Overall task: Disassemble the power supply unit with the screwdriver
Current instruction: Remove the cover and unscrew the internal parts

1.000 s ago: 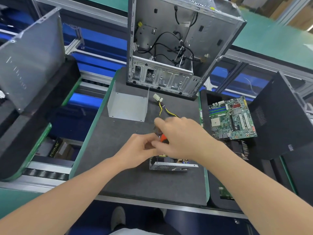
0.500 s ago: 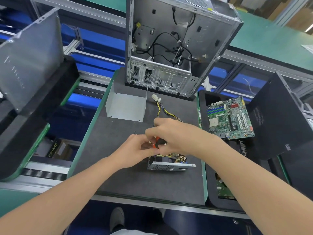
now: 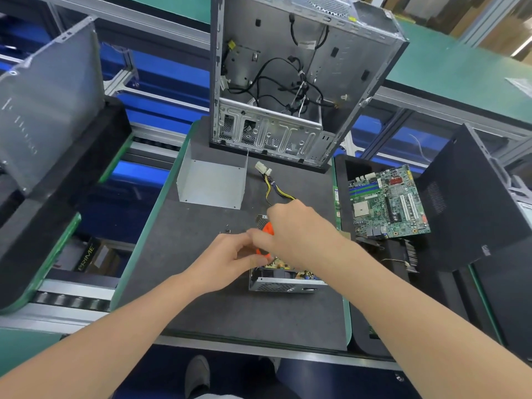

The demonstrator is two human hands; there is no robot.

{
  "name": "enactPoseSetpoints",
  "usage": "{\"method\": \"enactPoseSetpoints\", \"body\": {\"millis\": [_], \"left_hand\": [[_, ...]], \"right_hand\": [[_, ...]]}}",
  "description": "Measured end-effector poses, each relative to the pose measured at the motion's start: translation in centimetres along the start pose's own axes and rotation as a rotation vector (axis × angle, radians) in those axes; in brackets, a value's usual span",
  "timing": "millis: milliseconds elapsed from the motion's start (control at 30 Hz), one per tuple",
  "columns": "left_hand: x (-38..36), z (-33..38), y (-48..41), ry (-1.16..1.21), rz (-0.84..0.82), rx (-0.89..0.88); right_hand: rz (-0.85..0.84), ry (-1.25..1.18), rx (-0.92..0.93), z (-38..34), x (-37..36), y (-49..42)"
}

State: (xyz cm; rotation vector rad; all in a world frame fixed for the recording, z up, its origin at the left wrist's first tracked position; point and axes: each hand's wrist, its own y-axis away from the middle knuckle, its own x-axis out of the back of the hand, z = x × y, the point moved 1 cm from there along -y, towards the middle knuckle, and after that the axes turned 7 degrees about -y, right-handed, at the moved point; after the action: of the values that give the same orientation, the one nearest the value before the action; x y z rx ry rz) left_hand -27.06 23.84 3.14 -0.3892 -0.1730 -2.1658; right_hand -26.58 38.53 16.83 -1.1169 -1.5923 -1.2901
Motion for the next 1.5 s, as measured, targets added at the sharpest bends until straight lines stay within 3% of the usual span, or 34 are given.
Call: {"method": "enactPoseSetpoints", "body": {"millis": [233,333,467,633,833,1033,1133,1233,1333,1500], "left_hand": [[0.5,0.3,0.0,-0.025,-0.003,-0.049],[0.4,0.5,0.0,-0.056,0.002,-0.073],[0.2,0.6,-0.1,-0.091,0.025,-0.079],[0.1,0.4,-0.1,-0.099,0.025,-0.006],[0.3,0.8,0.0,-0.03,0.033,-0.041],[0.6,0.5,-0.3,-0.066,0.029,-0.018],[0.5,0.5,-0.2,-0.072,0.015,0.007],[0.3,0.4,0.0,-0.108,0.021,0.0],[0.3,0.5,-0.1,-0.112,0.036,-0.02],[0.3,0.8,0.1,-0.11,0.04,-0.047]], "right_hand": [[-0.091,-0.072,0.325,0.9,0.2,-0.5],[-0.068,-0.052,0.385,0.8,-0.1,-0.6],[-0.025,-0.064,0.35,0.7,-0.2,-0.3],[0.291,0.169,0.09,0.0,-0.3,0.2],[0.081,0.051,0.123,0.3,-0.7,-0.7],[-0.15,0.009,0.425,0.6,0.8,-0.4],[-0.166,0.054,0.525,0.4,0.6,-0.3],[-0.157,0.04,0.514,0.4,0.5,-0.1],[-0.069,0.005,0.494,0.0,0.4,0.3],[0.339,0.269,0.22,-1.1,-0.7,1.0]]}}
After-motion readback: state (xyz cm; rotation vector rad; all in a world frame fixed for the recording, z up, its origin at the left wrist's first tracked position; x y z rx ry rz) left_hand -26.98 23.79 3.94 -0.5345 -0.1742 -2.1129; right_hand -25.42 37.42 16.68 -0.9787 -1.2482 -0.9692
